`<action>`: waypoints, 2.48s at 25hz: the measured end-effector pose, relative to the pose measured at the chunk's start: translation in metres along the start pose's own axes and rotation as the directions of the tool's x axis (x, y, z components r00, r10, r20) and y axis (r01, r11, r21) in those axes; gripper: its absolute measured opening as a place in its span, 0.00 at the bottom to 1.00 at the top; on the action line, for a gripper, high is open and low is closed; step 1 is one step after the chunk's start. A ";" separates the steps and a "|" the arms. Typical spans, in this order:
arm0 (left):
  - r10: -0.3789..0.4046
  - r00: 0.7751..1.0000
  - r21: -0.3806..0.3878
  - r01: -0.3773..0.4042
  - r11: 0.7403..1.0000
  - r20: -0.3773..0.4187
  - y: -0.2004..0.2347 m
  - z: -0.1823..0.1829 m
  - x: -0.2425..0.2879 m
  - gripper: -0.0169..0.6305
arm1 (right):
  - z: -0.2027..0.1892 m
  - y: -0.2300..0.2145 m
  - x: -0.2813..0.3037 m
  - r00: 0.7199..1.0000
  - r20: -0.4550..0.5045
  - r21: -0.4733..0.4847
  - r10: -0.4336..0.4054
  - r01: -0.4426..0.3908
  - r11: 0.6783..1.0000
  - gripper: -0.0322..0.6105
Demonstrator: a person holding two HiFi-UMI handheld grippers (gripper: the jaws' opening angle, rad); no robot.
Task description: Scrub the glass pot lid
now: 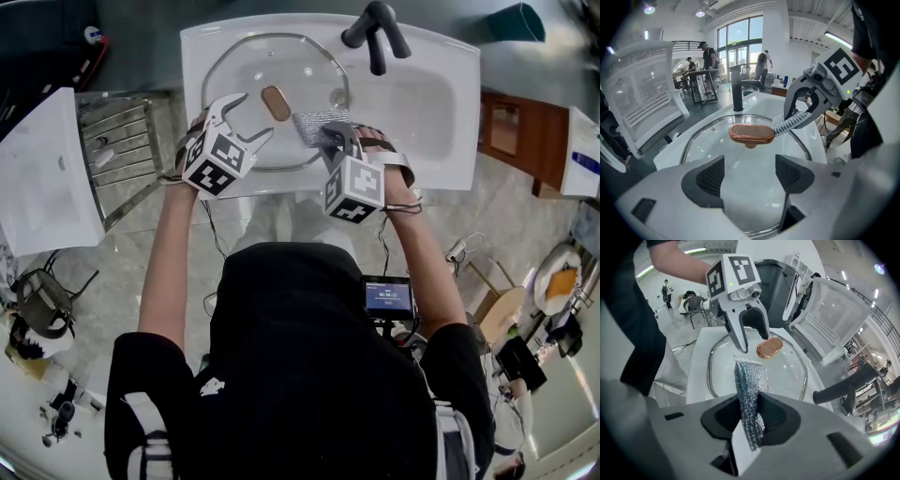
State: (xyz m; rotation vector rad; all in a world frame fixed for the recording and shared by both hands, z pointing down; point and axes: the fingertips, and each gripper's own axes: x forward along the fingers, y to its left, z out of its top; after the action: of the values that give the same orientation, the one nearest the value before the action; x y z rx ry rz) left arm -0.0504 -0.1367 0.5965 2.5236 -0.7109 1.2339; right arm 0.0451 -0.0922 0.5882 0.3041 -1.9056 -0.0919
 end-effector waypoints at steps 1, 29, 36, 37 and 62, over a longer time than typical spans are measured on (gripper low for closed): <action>0.000 1.000 0.000 0.000 1.000 0.000 0.000 0.000 0.000 0.50 | 0.000 0.000 0.000 1.000 0.003 -0.001 -0.005 0.005 1.000 0.18; 0.003 1.000 0.002 -0.003 1.000 0.018 -0.001 -0.001 -0.001 0.50 | 0.004 -0.049 0.013 0.993 0.001 -0.030 -0.119 0.119 0.992 0.18; 0.001 1.000 0.002 -0.001 1.000 0.024 0.000 -0.001 -0.001 0.50 | 0.009 -0.062 0.017 0.992 -0.001 -0.027 -0.124 0.124 0.992 0.18; 0.001 1.000 0.003 -0.001 1.000 0.025 0.000 -0.001 -0.002 0.50 | 0.010 -0.064 0.018 0.992 -0.002 -0.028 -0.125 0.125 0.992 0.18; -0.005 0.999 0.000 0.005 1.000 0.032 -0.001 0.000 -0.001 0.50 | 0.017 -0.085 0.026 0.990 -0.021 -0.001 -0.137 0.137 0.991 0.18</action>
State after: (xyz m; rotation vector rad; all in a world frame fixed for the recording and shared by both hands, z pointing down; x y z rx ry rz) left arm -0.0503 -0.1358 0.5961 2.5493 -0.7108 1.1941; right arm 0.0352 -0.1818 0.5883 0.4347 -1.8627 -0.1791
